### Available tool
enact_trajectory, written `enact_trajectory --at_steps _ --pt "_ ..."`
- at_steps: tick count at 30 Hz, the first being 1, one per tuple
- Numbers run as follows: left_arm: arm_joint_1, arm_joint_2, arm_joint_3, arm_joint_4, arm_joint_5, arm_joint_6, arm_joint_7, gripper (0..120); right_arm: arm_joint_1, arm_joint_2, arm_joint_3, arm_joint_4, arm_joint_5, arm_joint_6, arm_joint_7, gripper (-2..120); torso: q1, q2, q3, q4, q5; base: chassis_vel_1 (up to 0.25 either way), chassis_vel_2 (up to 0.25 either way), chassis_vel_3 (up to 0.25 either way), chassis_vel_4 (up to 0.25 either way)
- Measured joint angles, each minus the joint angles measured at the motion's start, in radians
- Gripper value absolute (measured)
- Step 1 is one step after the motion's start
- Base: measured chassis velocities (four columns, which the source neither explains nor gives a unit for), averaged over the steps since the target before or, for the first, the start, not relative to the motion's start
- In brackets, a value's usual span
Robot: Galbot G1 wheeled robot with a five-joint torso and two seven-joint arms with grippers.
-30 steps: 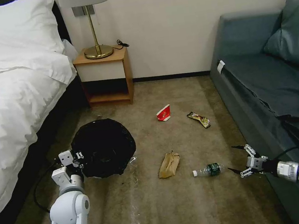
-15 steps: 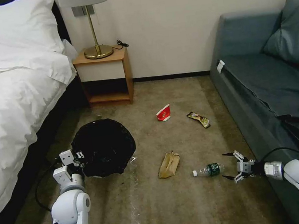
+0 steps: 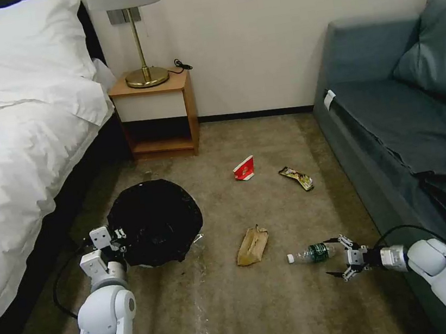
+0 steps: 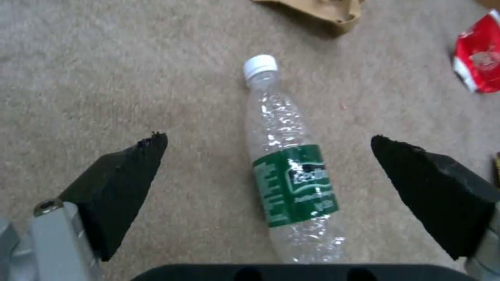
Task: Pick up the trash bin, then pick up the garbage on the floor and place it into the trash bin.
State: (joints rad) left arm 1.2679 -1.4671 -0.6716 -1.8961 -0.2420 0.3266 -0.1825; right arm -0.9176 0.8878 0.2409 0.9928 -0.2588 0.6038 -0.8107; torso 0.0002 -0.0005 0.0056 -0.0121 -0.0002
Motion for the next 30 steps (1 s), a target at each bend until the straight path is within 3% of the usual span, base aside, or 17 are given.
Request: enact_trajectory --at_steps 30 --pt "-0.009 -0.007 -0.007 0.032 0.011 -0.017 0.029 4 0.198 0.118 -0.051 -0.277 -0.099 0.023 0.013 100 0.000 0.000 0.000 0.0000 0.0000 0.000 0.000 0.000 0.000"
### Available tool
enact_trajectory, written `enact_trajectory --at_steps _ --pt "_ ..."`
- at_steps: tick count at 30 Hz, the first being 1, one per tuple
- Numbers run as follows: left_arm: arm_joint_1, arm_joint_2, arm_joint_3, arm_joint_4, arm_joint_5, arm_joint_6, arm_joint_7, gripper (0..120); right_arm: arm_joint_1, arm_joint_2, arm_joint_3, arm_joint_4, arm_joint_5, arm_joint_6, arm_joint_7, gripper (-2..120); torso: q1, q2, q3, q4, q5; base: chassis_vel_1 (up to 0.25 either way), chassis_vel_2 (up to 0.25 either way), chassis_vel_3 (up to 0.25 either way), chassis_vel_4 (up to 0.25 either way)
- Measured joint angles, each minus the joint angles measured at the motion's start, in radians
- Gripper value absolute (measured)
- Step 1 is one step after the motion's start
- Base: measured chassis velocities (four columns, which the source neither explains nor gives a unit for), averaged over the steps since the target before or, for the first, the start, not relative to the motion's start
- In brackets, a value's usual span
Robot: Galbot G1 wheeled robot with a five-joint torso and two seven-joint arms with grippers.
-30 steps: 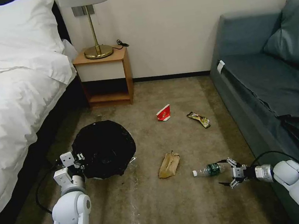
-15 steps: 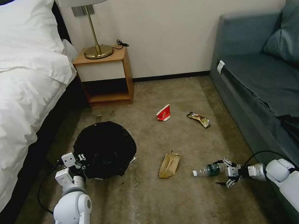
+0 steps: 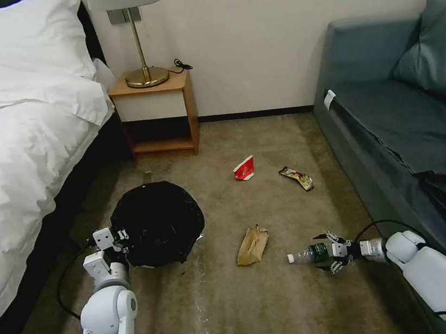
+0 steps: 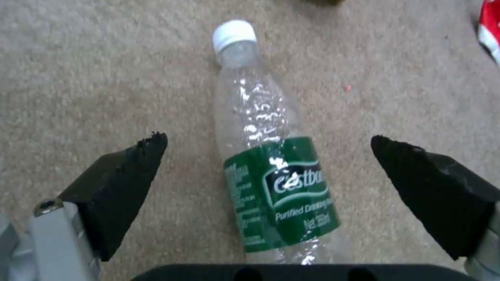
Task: Pick up the trash bin, then pick up the garbage on the floor and place it into the trash bin.
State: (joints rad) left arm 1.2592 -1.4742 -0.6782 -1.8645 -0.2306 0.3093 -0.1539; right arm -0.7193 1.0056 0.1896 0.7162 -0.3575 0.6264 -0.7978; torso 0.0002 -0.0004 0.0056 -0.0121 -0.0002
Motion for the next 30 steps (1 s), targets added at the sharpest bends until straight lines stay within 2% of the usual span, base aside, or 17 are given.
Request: enact_trajectory --at_steps 18,24,30 --pt "0.009 0.000 -0.007 0.003 0.001 -0.007 0.005 4 0.086 0.105 -0.012 -0.164 -0.044 -0.002 0.038 100 0.000 0.000 0.000 0.0002 0.0000 0.000 0.000 0.000 0.000" --pt "0.013 0.002 -0.010 0.001 0.001 -0.010 0.006 4 0.093 0.100 0.009 -0.203 -0.052 -0.016 0.045 93 0.000 0.000 0.000 0.0001 -0.0001 0.000 0.000 0.000 0.000" --pt "0.013 0.002 -0.009 0.001 0.001 -0.011 0.007 4 0.094 0.095 0.026 -0.230 -0.058 -0.019 0.054 92 0.000 0.000 0.000 0.0000 0.0000 0.000 0.000 0.000 0.000"
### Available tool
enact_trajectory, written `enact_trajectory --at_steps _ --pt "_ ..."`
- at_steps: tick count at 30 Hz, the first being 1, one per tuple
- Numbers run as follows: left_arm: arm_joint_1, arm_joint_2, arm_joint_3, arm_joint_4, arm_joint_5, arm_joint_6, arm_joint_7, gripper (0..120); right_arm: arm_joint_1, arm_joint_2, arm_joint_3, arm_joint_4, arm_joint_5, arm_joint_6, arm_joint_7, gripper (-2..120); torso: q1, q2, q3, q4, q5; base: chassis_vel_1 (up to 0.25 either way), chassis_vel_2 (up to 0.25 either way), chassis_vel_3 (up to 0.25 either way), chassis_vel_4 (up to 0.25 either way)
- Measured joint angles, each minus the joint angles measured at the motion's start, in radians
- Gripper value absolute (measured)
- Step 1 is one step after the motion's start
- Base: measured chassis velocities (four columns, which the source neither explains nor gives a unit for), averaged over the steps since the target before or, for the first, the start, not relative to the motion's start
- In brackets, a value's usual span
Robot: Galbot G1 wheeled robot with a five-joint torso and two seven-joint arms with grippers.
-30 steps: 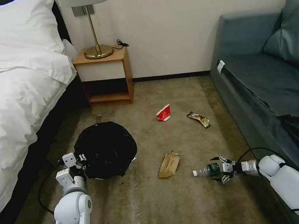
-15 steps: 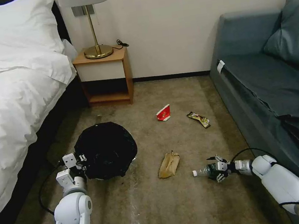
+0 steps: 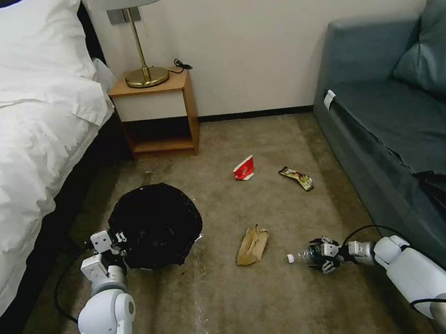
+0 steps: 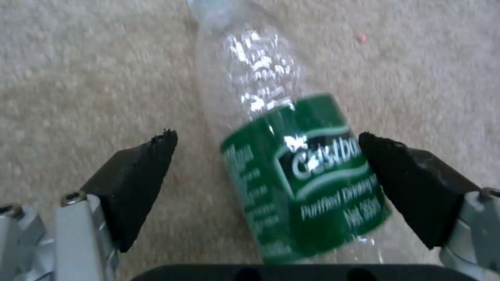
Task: Pick up the trash bin, then pick up the garbage on the floor and place it into the trash bin.
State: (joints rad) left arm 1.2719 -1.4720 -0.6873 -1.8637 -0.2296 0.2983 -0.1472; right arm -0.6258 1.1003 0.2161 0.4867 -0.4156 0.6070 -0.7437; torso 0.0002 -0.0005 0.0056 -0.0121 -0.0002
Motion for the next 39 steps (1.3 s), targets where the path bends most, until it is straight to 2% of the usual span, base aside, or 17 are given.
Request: enact_trajectory --at_steps 7,9,13,15,16,17,22,31,39 --pt "0.000 0.000 0.001 0.000 0.001 -0.001 0.000 4 -0.002 -0.005 0.009 -0.011 0.000 -0.002 0.014 77 0.000 0.000 0.000 0.0001 -0.0001 0.000 0.000 0.000 0.000" --pt "-0.001 -0.001 0.004 0.000 0.003 -0.002 0.001 4 -0.008 -0.005 0.010 -0.013 0.004 -0.003 0.026 60 0.000 0.000 0.000 0.0000 0.0000 0.000 0.000 0.000 0.000" --pt "-0.003 -0.002 0.007 0.000 0.004 -0.002 0.001 4 -0.010 0.000 0.010 -0.014 0.007 -0.004 0.031 51 0.000 0.000 0.000 0.0001 0.0001 0.000 0.000 0.000 0.000" --pt "-0.004 -0.002 0.007 -0.001 0.004 -0.002 0.001 4 -0.010 0.002 0.007 -0.015 0.010 -0.004 0.033 40 0.000 0.000 0.000 0.0001 0.0000 0.000 0.000 0.000 0.000" --pt "-0.004 -0.002 0.007 -0.001 0.004 -0.002 0.001 4 -0.010 0.002 0.007 -0.015 0.010 -0.004 0.033 40 0.000 0.000 0.000 0.0001 0.0000 0.000 0.000 0.000 0.000" --pt "-0.004 -0.002 0.007 -0.002 0.004 -0.002 0.001 4 -0.010 0.003 0.006 -0.015 0.011 -0.004 0.033 34 0.000 0.000 0.000 0.0000 0.0000 0.000 0.000 0.000 0.000" --pt "-0.006 0.000 0.003 0.002 0.004 -0.004 0.001 4 -0.015 0.001 0.004 -0.009 0.018 -0.004 0.036 21 0.000 0.000 0.000 0.0001 0.0000 0.000 0.000 0.000 0.000" --pt "-0.008 -0.003 0.009 0.012 0.008 -0.007 0.001 4 -0.048 -0.029 0.003 0.057 0.073 -0.006 0.037 20 0.000 0.000 0.000 0.0000 0.0000 0.000 0.000 0.000 0.000" --pt "-0.016 -0.007 0.020 0.035 0.017 -0.013 0.001 4 -0.109 -0.047 0.016 0.219 0.199 -0.012 0.090 20 0.000 0.000 0.000 0.0000 0.0001 0.000 0.000 0.000 0.000"
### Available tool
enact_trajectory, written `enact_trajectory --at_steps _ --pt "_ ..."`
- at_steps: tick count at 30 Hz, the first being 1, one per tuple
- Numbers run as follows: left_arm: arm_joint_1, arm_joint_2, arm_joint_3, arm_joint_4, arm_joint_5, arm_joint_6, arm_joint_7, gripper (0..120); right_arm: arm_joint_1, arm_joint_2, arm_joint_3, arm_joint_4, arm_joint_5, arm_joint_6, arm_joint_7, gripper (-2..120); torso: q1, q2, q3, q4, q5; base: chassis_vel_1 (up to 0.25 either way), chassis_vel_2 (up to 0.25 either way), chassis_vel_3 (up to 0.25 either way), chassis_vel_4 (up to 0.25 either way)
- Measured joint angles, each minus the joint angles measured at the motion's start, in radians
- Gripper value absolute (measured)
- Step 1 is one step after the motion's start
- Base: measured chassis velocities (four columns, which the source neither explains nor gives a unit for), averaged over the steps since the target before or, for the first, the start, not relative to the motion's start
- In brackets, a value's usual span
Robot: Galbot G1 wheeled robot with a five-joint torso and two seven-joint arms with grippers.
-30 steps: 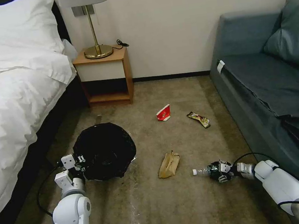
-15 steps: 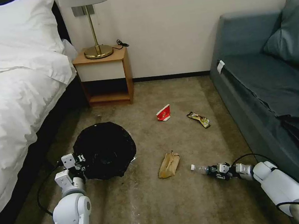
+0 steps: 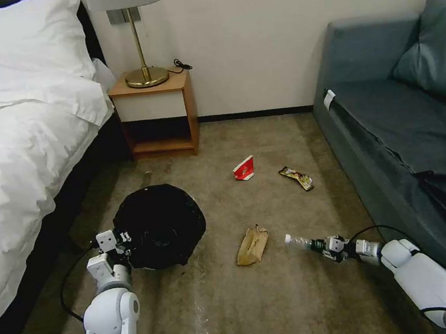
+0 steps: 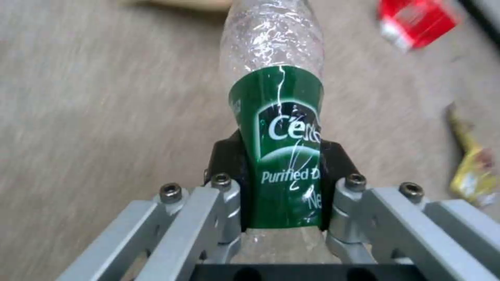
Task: Pick up the trash bin, then pick up the garbage on the floor and place it into the trash bin.
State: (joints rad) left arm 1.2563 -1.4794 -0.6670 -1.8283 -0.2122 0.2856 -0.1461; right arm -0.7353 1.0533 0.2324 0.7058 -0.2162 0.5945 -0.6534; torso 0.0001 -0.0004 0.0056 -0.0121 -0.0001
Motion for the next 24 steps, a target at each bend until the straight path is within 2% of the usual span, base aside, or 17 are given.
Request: enact_trajectory --at_steps 3,4,8,10,13,14,16,18,20,24 --pt "-0.001 0.000 0.001 0.002 0.001 0.000 0.000 4 -0.021 -0.009 0.000 0.051 0.035 -0.007 0.010 20 0.000 0.000 0.000 0.0003 -0.0001 0.000 0.000 0.000 0.000" --pt "-0.003 0.000 0.001 0.004 0.002 0.000 0.000 4 -0.055 -0.027 -0.006 0.132 0.088 -0.019 0.021 20 0.000 0.000 0.000 0.0002 -0.0001 0.000 0.000 0.000 0.000" --pt "-0.005 0.000 0.001 0.004 0.002 0.000 0.000 4 -0.085 -0.042 -0.011 0.204 0.134 -0.030 0.033 20 0.000 0.000 0.000 0.0000 -0.0002 0.000 0.000 0.000 0.000" --pt "-0.007 -0.002 0.003 0.009 0.004 -0.002 0.000 4 -0.143 -0.065 -0.020 0.346 0.189 -0.051 0.089 20 0.000 0.000 0.000 0.0000 -0.0002 0.000 0.000 0.000 0.000" --pt "-0.008 -0.003 0.005 0.013 0.005 -0.003 0.000 4 -0.166 -0.072 -0.032 0.425 0.217 -0.053 0.142 20 0.000 0.000 0.000 -0.0001 -0.0002 0.000 0.000 0.000 0.000" --pt "-0.008 -0.003 0.005 0.013 0.005 -0.003 0.000 4 -0.166 -0.072 -0.032 0.425 0.217 -0.053 0.142 20 0.000 0.000 0.000 -0.0001 -0.0002 0.000 0.000 0.000 0.000" --pt "-0.009 -0.004 0.011 0.018 0.006 -0.004 0.000 4 -0.172 -0.069 -0.062 0.494 0.252 -0.048 0.223 20 0.000 0.000 0.000 0.0001 -0.0004 0.000 0.000 0.000 0.000" --pt "-0.010 -0.005 0.013 0.019 0.006 -0.004 0.000 4 -0.170 -0.064 -0.075 0.508 0.263 -0.046 0.248 20 0.000 0.000 0.000 0.0000 -0.0004 0.000 0.000 0.000 0.000" --pt "-0.012 -0.008 0.019 0.024 0.006 -0.004 0.000 4 -0.150 -0.039 -0.131 0.544 0.316 -0.050 0.329 20 0.000 0.000 0.000 -0.0001 -0.0005 0.000 0.000 0.000 0.000" --pt "-0.014 -0.009 0.021 0.027 0.006 -0.005 0.000 4 -0.127 -0.012 -0.186 0.575 0.372 -0.075 0.384 20 0.000 0.000 0.000 0.0001 -0.0003 0.000 0.000 0.000 0.000"
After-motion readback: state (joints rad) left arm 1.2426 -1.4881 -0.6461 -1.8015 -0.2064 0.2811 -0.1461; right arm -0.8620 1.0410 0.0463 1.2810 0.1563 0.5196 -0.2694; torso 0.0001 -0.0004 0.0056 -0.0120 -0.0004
